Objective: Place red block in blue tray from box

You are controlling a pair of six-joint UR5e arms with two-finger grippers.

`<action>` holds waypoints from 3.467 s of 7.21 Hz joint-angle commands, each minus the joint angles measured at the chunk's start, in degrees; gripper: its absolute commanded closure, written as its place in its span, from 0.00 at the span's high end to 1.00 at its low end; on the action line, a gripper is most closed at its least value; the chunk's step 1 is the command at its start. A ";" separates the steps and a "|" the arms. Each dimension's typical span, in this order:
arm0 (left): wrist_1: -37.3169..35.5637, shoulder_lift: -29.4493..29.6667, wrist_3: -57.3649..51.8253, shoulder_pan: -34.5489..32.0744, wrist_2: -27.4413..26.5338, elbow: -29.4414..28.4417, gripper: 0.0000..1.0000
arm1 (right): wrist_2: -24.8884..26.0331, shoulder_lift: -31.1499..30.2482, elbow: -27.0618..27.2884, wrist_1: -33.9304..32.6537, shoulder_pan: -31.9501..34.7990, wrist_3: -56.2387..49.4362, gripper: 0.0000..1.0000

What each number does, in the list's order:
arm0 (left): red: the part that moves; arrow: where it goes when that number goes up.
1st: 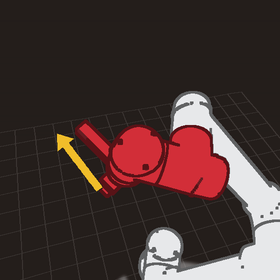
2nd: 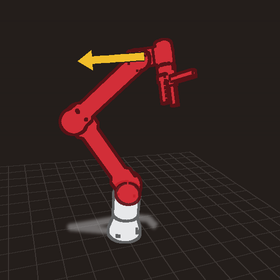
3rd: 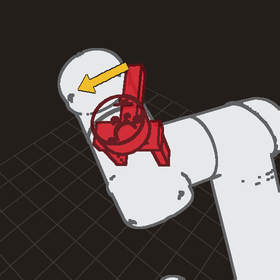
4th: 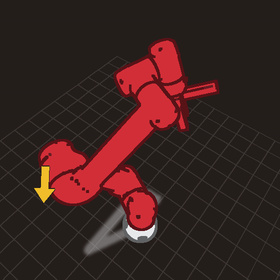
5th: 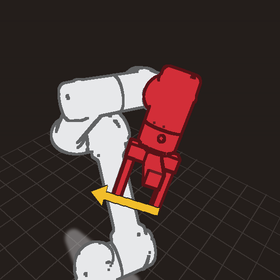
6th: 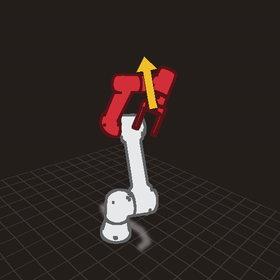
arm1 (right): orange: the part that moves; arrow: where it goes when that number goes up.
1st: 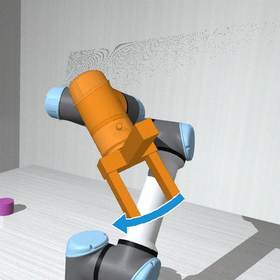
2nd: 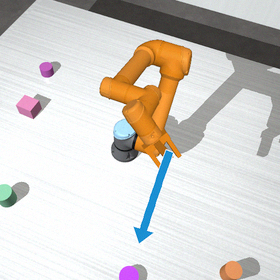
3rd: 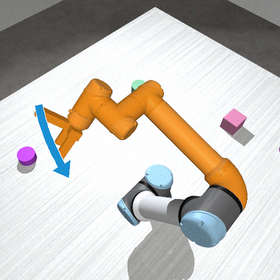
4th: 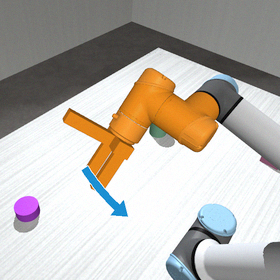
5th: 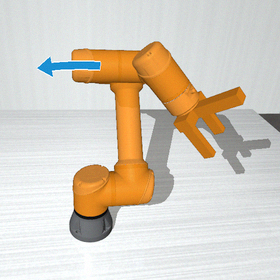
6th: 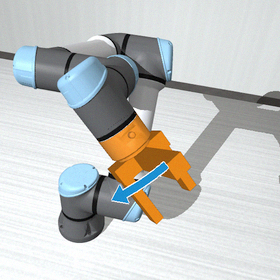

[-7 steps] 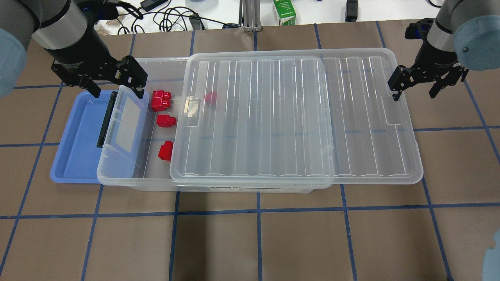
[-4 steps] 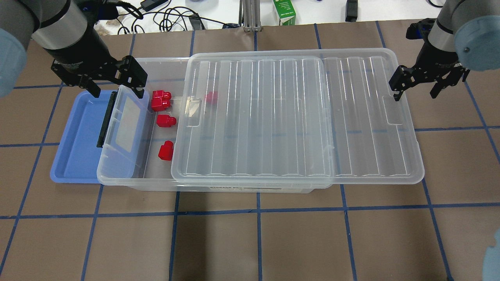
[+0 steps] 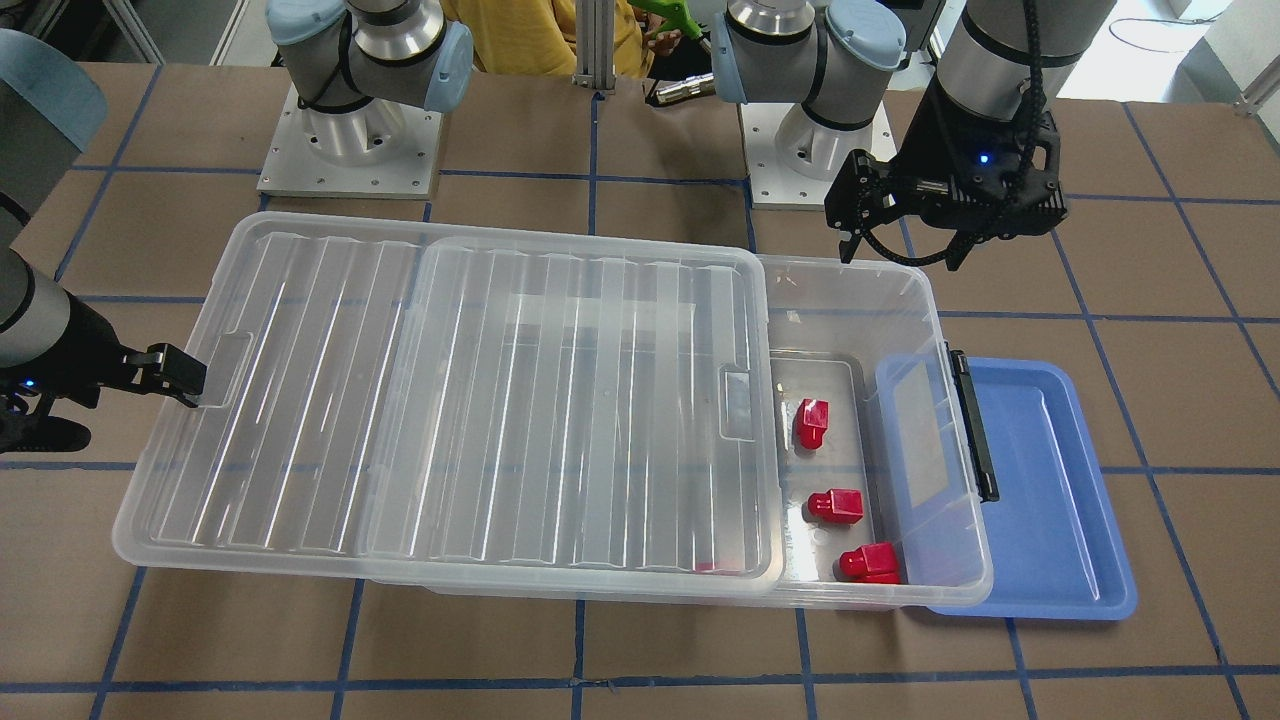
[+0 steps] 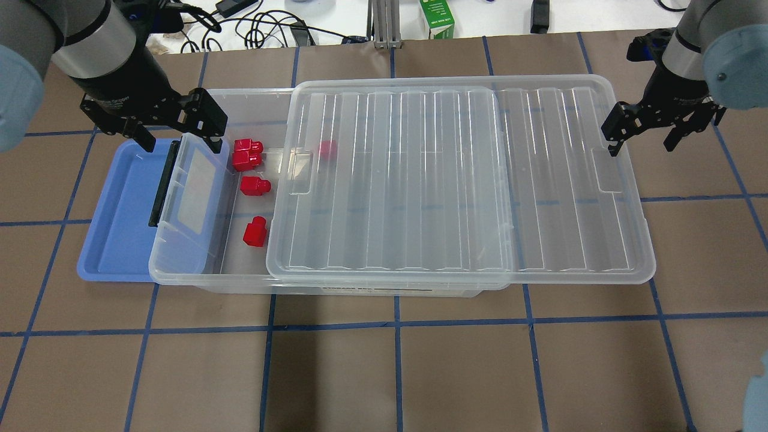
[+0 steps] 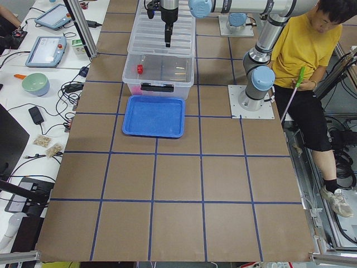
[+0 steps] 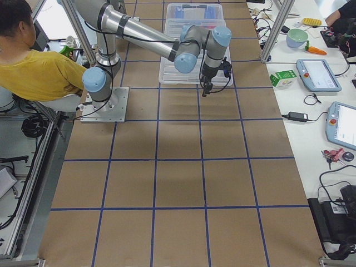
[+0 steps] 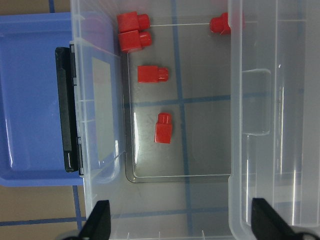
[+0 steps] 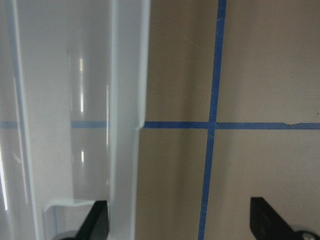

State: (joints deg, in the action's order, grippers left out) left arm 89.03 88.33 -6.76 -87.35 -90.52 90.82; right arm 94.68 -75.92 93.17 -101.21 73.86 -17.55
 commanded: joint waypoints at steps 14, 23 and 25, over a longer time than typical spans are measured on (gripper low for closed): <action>-30.66 13.26 1.40 2.36 1.05 23.26 1.00 | -1.08 -15.66 1.58 10.07 8.93 13.85 1.00; -33.05 17.49 -1.51 2.35 0.96 23.35 1.00 | -0.20 -15.49 2.54 9.28 8.84 14.12 1.00; -33.74 17.84 -1.50 2.53 0.96 24.83 1.00 | -0.46 -15.58 2.46 9.10 8.84 14.12 1.00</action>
State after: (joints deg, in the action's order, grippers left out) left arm 55.76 105.89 -8.22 -85.03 -89.57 114.80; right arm 94.41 -91.46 95.70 -91.98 82.71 -3.42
